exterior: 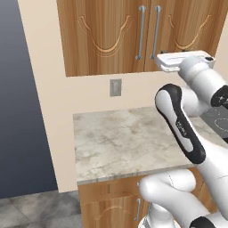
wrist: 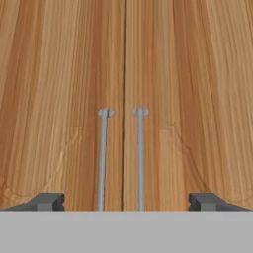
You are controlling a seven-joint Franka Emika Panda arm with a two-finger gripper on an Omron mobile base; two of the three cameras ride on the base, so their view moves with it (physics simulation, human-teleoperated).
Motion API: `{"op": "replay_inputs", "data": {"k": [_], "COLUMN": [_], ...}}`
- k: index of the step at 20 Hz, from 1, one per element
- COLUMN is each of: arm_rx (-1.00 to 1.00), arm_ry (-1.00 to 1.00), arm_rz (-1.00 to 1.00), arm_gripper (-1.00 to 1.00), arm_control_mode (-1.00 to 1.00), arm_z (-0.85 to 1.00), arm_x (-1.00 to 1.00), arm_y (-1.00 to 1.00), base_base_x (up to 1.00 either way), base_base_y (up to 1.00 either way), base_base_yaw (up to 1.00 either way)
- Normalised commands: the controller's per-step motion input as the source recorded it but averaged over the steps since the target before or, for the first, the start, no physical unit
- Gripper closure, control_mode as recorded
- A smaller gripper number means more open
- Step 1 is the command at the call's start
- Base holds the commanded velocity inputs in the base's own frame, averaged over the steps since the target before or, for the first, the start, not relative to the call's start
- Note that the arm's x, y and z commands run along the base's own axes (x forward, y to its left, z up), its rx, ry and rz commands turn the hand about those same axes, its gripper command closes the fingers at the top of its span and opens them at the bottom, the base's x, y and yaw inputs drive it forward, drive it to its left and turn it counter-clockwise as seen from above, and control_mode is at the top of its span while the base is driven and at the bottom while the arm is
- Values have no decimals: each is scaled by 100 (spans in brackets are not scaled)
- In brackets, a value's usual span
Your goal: Move the syrup bottle and shaker from the cabinet to the dining counter.
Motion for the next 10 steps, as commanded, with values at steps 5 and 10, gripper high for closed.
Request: {"op": "replay_inputs", "data": {"k": [5, 10], "arm_rx": [0, 0], "arm_ry": [-6, -2], "arm_rz": [0, -2], "arm_gripper": [-100, -100], "arm_control_mode": [-100, -100], "arm_z": [23, 19], "arm_x": [50, 49], "arm_y": [0, 0], "base_base_x": [0, 0], "base_base_y": [0, 0], "base_base_yaw": [0, 0]}}
